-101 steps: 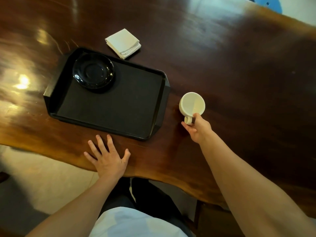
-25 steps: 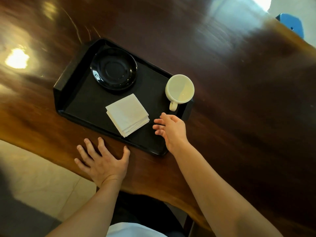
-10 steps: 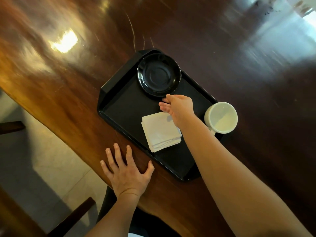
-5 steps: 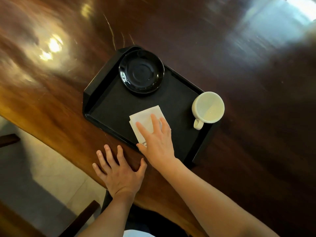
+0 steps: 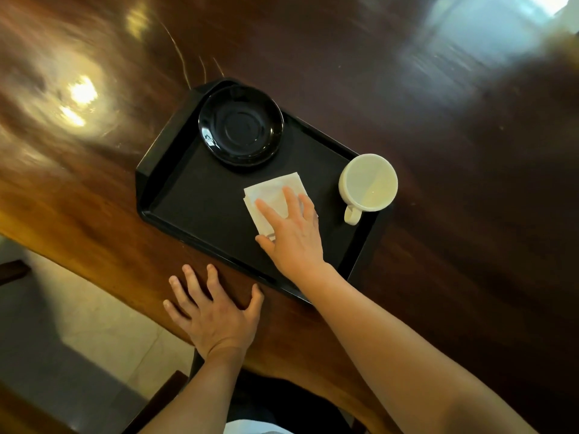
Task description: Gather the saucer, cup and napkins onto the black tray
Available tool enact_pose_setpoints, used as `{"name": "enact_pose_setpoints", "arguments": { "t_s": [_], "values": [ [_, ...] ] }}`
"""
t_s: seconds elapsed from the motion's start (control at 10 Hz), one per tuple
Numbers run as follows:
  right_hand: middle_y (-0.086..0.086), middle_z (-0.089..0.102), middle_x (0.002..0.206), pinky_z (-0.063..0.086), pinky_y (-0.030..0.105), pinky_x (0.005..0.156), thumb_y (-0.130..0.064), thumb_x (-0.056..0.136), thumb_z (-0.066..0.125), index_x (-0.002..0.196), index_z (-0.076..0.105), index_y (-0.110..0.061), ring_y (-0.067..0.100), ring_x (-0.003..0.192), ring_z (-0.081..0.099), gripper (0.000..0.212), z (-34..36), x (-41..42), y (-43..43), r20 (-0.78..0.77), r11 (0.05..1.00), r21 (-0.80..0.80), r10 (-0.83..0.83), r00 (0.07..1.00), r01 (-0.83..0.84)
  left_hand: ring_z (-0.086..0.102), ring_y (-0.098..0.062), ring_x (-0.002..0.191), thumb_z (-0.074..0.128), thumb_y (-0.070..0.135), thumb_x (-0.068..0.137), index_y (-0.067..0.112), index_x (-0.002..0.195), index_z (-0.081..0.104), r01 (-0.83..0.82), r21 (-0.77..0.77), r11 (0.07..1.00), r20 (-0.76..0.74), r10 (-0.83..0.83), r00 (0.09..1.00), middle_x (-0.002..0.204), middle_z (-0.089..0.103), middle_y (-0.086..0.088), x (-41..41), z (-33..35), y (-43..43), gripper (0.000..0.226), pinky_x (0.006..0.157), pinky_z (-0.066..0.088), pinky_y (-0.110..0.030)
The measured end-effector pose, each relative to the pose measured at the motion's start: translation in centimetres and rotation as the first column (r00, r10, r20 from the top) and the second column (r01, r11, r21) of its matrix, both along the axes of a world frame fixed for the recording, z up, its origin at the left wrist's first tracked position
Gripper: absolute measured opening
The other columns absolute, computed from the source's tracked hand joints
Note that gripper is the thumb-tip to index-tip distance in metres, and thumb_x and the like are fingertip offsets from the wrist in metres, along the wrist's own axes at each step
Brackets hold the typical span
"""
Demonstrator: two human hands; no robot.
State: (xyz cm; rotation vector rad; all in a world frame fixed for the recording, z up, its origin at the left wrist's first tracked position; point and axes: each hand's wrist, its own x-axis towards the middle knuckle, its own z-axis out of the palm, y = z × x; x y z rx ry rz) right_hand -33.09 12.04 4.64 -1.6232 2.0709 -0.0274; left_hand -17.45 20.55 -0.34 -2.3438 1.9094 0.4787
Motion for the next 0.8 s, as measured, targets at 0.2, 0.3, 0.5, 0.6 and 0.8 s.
{"name": "enact_pose_setpoints", "arguments": {
  "t_s": [0.2, 0.3, 0.5, 0.6, 0.8],
  "values": [
    [0.012, 0.02, 0.163, 0.024, 0.057, 0.119, -0.042, 0.09, 0.069, 0.149, 0.041, -0.037, 0.038, 0.148, 0.012, 0.065, -0.2, -0.9, -0.1, -0.002, 0.999, -0.001, -0.037, 0.999, 0.037, 0.008, -0.039, 0.152, 0.06, 0.071, 0.074, 0.019, 0.144, 0.034, 0.007, -0.02, 1.0, -0.019, -0.007, 1.0, 0.162, 0.021, -0.016, 0.0, 0.1, 0.0, 0.091, 0.121, 0.004, -0.061],
    [0.01, 0.019, 0.163, 0.022, 0.056, 0.119, -0.043, 0.091, 0.068, 0.149, 0.04, -0.038, 0.037, 0.149, 0.011, 0.065, -0.3, -1.0, 0.1, -0.005, 0.999, 0.003, -0.032, 0.999, 0.032, 0.009, -0.039, 0.152, 0.06, 0.071, 0.074, 0.018, 0.144, 0.036, 0.01, -0.024, 1.0, -0.027, -0.011, 1.0, 0.162, 0.022, -0.016, 0.0, 0.1, 0.0, 0.091, 0.12, 0.005, -0.062],
    [0.009, 0.018, 0.165, 0.022, 0.056, 0.119, -0.045, 0.091, 0.067, 0.15, 0.038, -0.039, 0.036, 0.15, 0.01, 0.066, -0.2, -1.4, 0.5, -0.015, 0.999, 0.019, -0.038, 0.999, 0.038, 0.008, -0.039, 0.152, 0.05, 0.075, 0.074, 0.02, 0.144, 0.034, 0.01, -0.006, 1.0, -0.027, -0.01, 1.0, 0.162, 0.021, -0.016, 0.1, 0.0, -0.1, 0.09, 0.12, 0.005, -0.061],
    [0.009, 0.018, 0.165, 0.023, 0.057, 0.119, -0.046, 0.092, 0.066, 0.151, 0.038, -0.04, 0.036, 0.15, 0.01, 0.066, -0.1, -1.4, 1.0, -0.022, 0.999, 0.034, -0.037, 0.999, 0.038, 0.009, -0.039, 0.152, 0.046, 0.076, 0.074, 0.02, 0.144, 0.035, 0.009, -0.016, 1.0, -0.039, -0.01, 0.999, 0.162, 0.021, -0.016, 0.0, 0.2, 0.0, 0.091, 0.12, 0.005, -0.061],
    [0.009, 0.022, 0.164, 0.021, 0.053, 0.121, -0.045, 0.092, 0.067, 0.152, 0.039, -0.03, 0.032, 0.151, 0.012, 0.068, 1.2, -1.5, 1.0, 0.034, 0.995, 0.07, -0.07, 0.997, 0.068, 0.007, -0.038, 0.153, 0.055, 0.074, 0.075, 0.02, 0.145, 0.034, 0.002, -0.01, 1.0, -0.057, -0.002, 0.998, 0.163, 0.02, -0.016, 0.0, 0.7, -0.1, 0.091, 0.12, 0.002, -0.06]
  ]
}}
